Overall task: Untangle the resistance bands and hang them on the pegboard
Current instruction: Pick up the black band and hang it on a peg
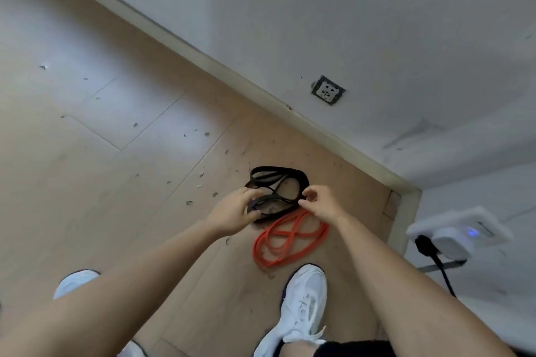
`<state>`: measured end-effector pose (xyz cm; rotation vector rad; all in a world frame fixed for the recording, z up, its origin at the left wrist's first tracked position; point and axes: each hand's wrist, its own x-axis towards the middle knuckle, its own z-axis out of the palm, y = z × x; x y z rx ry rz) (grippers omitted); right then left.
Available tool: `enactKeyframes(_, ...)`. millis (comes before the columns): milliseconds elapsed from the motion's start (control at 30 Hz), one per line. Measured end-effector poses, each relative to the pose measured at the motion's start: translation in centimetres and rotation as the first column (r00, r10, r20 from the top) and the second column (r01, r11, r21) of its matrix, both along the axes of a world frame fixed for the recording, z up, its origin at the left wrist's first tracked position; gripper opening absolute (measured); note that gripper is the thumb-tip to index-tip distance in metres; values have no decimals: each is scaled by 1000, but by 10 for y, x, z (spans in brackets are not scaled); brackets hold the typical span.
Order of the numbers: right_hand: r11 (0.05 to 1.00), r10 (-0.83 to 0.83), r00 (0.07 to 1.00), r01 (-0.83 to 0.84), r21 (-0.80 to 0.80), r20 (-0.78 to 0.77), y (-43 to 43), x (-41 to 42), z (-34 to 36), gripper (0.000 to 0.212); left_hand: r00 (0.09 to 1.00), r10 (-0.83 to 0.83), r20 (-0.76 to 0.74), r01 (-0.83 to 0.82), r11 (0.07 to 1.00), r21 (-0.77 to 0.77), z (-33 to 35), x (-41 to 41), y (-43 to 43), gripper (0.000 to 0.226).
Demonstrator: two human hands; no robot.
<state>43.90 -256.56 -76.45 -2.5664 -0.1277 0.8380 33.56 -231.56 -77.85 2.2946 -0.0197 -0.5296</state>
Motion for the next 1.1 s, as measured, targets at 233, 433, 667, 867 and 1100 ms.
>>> enactKeyframes(233,999,-51,998,51,-5,32,-8,37,-48,74,981,-149,-121,171,966,194,-64,-6,-15,76)
enactKeyframes(433,975,-218,976,218,-48,5,5,57,-102,83,968,-241,-61,248,917,312,-80,7,-10,73)
enactKeyframes(667,923,-381,922,383,18,-69,15,61,-106,30,960,-261,-103,281,902,327,-78,15,-4,70)
enactKeyframes(867,958,-189,965,222,180,-183,29,76,-48,35,995,-90,-53,92,995,34,-52,15,26,54)
enactKeyframes(1100,919,126,991,-100,381,-44,85,57,34,35,927,221,302,-202,975,-94,16,47,48,53)
